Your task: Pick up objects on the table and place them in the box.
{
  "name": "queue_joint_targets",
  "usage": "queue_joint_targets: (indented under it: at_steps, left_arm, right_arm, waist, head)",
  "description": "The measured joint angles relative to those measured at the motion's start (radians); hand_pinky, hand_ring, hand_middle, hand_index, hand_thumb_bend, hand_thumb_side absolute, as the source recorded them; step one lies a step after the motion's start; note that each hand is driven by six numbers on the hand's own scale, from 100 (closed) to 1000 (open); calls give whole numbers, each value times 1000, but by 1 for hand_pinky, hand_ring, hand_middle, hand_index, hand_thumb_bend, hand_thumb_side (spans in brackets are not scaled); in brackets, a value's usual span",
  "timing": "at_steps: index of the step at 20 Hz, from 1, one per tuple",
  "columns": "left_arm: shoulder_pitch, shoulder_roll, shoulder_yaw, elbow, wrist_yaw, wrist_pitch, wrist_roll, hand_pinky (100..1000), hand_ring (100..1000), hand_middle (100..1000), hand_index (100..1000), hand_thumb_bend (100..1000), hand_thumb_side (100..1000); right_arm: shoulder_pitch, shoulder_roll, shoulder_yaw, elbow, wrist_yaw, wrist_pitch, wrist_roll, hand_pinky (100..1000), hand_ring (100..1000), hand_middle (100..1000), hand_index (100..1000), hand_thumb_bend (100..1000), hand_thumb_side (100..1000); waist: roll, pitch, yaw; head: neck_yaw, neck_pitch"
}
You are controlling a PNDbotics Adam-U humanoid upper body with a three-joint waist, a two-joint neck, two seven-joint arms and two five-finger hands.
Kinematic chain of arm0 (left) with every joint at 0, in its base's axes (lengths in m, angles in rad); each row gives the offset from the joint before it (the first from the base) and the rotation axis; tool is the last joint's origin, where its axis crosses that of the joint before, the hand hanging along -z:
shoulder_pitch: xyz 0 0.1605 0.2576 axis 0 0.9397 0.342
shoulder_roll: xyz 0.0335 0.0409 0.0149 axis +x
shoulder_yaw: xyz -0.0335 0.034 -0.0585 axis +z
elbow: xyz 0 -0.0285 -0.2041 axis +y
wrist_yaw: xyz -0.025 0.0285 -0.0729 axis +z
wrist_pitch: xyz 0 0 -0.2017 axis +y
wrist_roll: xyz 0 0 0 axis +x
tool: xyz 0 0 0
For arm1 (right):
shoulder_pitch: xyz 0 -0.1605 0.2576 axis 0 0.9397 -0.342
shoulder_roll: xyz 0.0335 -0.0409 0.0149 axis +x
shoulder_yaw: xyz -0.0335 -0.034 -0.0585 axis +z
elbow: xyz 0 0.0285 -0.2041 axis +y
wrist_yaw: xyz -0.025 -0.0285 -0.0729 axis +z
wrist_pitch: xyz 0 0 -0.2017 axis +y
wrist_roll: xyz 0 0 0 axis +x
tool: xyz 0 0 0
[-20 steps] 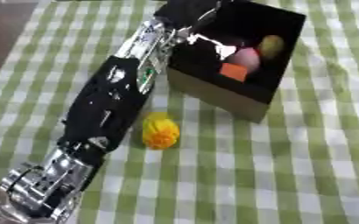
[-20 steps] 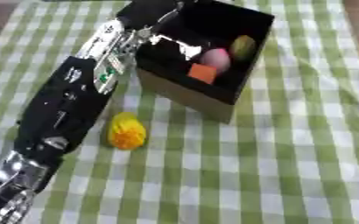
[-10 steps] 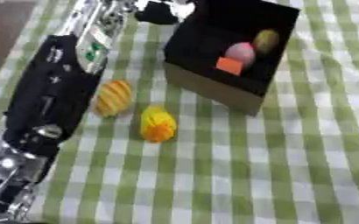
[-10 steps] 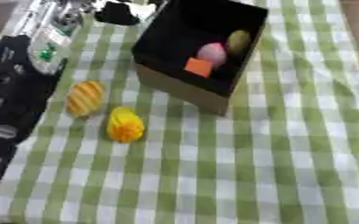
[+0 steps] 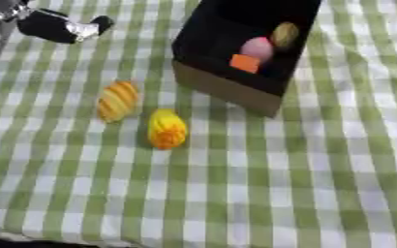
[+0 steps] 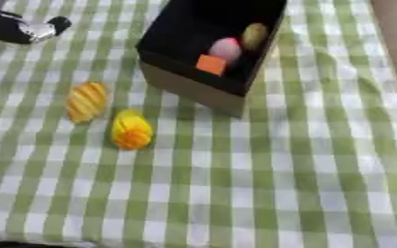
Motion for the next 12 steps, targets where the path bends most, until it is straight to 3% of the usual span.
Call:
queue_joint_targets:
  at_steps: [12]
  left_arm:
    - [167, 102, -21, -101, 111, 10, -67, 860, 821, 789, 869, 548, 606]
  right_arm:
    - [17, -5, -6, 0, 21, 2, -3, 835, 841, 594, 847, 100, 532]
  waist:
    - [-11, 1, 4]
  head:
    - [-12, 0]
